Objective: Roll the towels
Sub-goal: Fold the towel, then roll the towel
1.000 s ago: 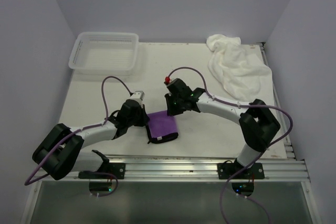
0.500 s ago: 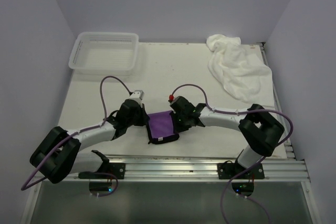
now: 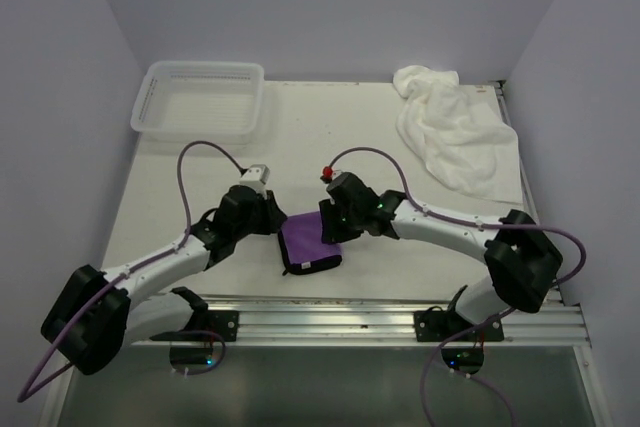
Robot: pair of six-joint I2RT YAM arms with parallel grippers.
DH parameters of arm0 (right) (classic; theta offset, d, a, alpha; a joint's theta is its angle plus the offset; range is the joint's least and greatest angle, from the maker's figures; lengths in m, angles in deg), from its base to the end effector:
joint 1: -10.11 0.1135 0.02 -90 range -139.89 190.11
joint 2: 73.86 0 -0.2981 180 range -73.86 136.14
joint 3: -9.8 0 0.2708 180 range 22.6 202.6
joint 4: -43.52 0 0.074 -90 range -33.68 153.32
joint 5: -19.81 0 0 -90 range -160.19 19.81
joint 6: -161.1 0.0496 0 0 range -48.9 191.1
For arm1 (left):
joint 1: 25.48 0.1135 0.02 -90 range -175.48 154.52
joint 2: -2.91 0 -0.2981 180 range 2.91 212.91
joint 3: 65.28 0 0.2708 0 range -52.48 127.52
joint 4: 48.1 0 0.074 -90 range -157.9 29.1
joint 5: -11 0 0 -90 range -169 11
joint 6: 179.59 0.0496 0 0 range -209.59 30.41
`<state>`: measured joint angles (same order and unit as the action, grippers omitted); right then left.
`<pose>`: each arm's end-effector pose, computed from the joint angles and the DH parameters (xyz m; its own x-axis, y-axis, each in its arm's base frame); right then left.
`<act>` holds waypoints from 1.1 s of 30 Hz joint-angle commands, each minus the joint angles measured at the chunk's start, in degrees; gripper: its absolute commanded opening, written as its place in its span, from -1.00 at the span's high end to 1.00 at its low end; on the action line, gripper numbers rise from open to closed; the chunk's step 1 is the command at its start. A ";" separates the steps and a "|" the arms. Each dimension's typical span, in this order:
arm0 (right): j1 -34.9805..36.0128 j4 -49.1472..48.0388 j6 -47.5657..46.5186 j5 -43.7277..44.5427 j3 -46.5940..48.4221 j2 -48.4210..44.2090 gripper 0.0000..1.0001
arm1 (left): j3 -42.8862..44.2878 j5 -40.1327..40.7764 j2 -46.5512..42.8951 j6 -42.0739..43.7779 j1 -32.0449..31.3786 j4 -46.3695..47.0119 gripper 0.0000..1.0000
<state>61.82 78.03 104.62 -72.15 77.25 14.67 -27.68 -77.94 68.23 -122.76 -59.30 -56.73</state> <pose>0.2062 0.2639 0.2122 -0.8660 -0.2062 -0.4555 -0.3816 0.8612 0.3356 0.1956 -0.1299 0.1852 -0.7099 -0.1829 -0.6802 0.1860 0.8827 -0.4315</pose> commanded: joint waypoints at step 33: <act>-0.02 -21.36 28.88 3.10 -24.86 -15.67 0.12 | 13.61 -11.69 -2.83 3.81 3.68 -1.26 -0.73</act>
<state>61.82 59.96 130.85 -69.29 53.08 -2.10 -16.95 -87.54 64.60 -120.16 -55.85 -60.93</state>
